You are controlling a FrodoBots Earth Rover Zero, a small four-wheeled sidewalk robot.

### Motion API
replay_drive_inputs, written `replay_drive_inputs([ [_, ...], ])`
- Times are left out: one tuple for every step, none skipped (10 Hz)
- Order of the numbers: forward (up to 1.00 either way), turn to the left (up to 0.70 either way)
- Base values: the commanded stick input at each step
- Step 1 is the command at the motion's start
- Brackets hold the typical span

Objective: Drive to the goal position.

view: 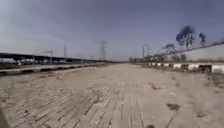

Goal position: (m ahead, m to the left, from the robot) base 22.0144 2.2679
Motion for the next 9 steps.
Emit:
replay_drive_inputs([
  [1.0,-0.39],
  [1.0,-0.14],
  [1.0,0.0],
  [1.0,0.0],
  [1.0,0.0],
  [1.0,0.0],
  [1.0,0.0],
  [1.0,0.0],
  [1.0,0.0],
])
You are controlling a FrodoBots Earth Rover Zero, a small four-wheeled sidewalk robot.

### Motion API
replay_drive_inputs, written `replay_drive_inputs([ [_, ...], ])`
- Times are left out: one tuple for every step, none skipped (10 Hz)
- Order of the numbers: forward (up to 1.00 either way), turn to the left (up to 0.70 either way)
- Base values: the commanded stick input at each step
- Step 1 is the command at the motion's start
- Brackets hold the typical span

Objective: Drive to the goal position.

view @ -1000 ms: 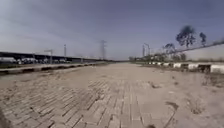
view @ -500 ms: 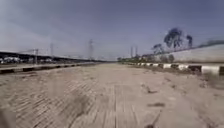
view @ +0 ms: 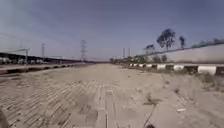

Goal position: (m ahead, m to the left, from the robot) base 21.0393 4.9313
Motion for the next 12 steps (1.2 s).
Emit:
replay_drive_inputs([
  [1.0,0.0],
  [1.0,0.0],
  [1.0,0.0],
  [1.0,0.0],
  [1.0,0.0],
  [1.0,0.0],
  [1.0,0.0],
  [1.0,0.0],
  [1.0,0.0],
  [1.0,0.0],
  [1.0,0.0],
  [1.0,0.0],
])
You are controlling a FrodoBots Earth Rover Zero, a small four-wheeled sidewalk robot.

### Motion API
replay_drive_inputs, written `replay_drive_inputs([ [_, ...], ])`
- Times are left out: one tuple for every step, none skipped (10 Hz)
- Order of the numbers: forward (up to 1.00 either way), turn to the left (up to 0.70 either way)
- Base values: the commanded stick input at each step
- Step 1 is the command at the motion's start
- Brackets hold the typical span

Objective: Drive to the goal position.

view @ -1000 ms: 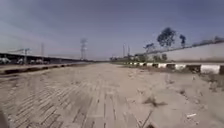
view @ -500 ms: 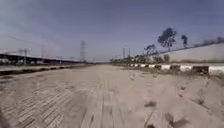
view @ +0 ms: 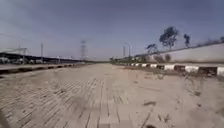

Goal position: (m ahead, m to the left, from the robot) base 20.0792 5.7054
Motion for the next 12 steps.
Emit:
replay_drive_inputs([
  [1.0,0.0],
  [1.0,0.0],
  [1.0,0.0],
  [1.0,0.0],
  [1.0,0.0],
  [1.0,0.0],
  [1.0,0.0],
  [1.0,0.0],
  [1.0,0.0],
  [1.0,0.0],
  [1.0,0.0],
  [1.0,0.0],
])
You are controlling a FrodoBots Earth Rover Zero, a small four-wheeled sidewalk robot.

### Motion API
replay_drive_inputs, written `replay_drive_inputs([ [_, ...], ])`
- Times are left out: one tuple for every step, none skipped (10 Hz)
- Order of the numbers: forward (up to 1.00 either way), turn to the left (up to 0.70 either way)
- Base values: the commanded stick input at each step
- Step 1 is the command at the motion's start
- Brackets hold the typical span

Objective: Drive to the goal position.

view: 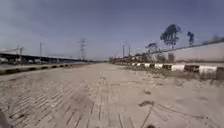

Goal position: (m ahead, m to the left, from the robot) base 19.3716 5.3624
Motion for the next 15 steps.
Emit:
replay_drive_inputs([
  [1.0,0.0],
  [1.0,0.0],
  [1.0,0.0],
  [1.0,0.0],
  [1.0,0.0],
  [1.0,0.0],
  [1.0,0.0],
  [1.0,0.0],
  [1.0,0.0],
  [1.0,0.0],
  [1.0,0.0],
  [1.0,0.0],
  [1.0,0.0],
  [1.0,0.0],
  [1.0,0.0],
])
